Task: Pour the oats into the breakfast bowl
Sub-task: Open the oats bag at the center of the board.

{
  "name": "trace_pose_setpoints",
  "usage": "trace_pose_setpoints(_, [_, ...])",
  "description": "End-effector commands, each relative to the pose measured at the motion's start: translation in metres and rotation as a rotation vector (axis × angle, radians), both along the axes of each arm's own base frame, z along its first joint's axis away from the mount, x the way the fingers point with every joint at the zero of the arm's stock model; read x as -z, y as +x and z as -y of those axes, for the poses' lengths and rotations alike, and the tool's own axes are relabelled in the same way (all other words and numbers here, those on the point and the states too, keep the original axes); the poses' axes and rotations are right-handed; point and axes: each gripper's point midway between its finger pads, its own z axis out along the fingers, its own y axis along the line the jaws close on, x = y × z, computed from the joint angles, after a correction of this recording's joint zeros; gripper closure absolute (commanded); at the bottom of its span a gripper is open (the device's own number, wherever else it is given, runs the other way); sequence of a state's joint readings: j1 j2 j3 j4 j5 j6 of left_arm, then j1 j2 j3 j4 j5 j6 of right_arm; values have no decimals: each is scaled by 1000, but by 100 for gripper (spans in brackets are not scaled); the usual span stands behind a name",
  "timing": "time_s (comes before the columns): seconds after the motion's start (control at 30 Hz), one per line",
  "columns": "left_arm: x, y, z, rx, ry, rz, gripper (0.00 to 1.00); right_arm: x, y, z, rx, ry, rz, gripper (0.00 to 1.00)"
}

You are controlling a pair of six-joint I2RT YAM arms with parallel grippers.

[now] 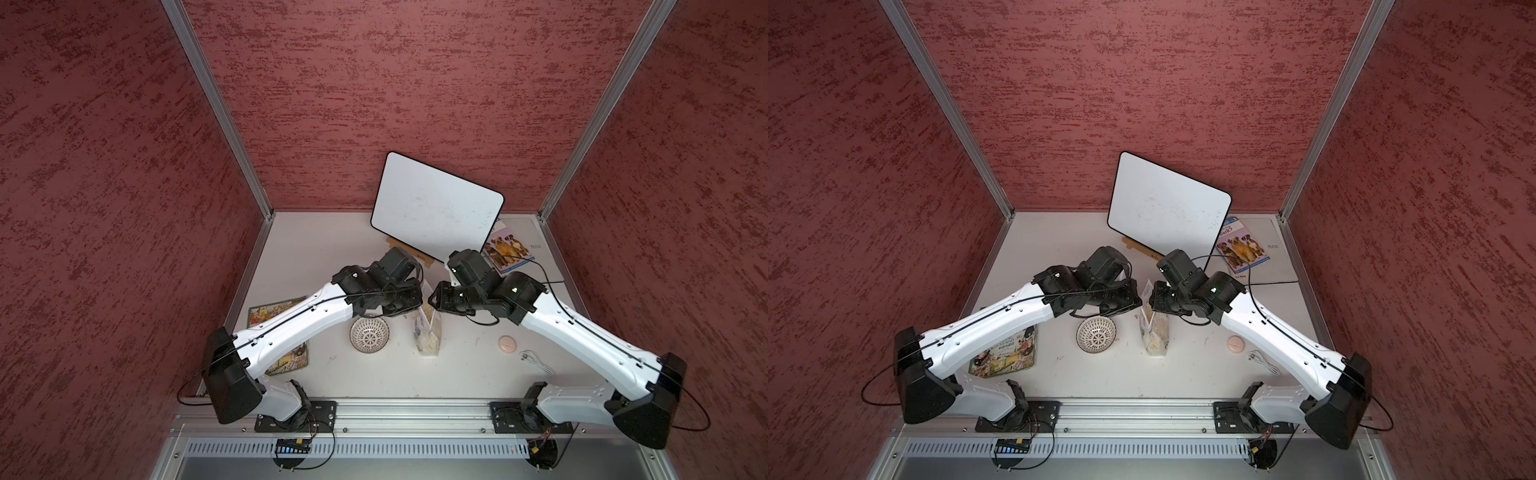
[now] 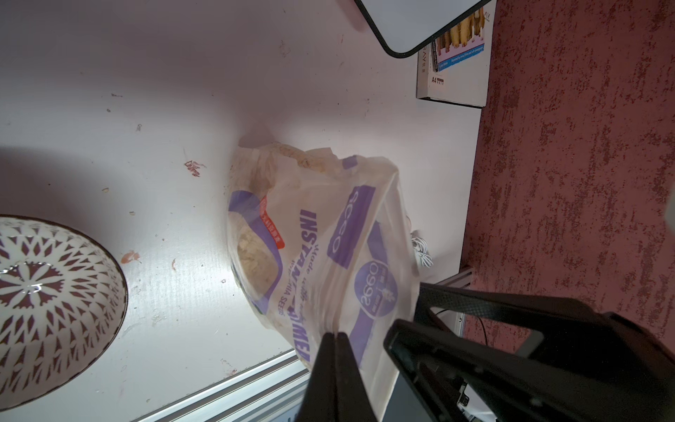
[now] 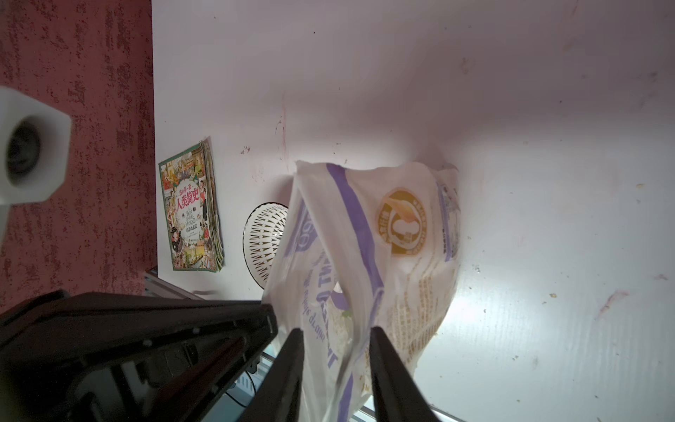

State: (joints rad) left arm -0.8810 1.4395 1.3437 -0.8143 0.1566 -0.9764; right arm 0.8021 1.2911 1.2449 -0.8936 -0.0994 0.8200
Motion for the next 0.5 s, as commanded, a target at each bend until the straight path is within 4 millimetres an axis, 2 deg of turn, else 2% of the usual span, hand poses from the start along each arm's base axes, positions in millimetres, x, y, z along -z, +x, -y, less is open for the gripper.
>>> trace_pose_setpoints(0.0, [-12,2,4,9,-12,12,100,1,-4,9,-3,-73,-2,85])
trace_pose_setpoints(0.07, [-12,3,4,10,-7,11,100,-1,-3,13,-1,-103,8,99])
trace_pose_setpoints(0.13, [-11,4,3,9,7,1,100,-7,0,20,0,-145,34,100])
trace_pose_setpoints(0.27, [-18,5,-4,5,32,-3,100,-34,8,35,20,-186,129,100])
trace_pose_setpoints(0.33, [-24,5,-8,1,33,2,100,-44,10,35,20,-164,165,100])
trace_pose_setpoints(0.47, [-31,5,-8,2,10,-4,100,-38,8,21,-15,-107,152,100])
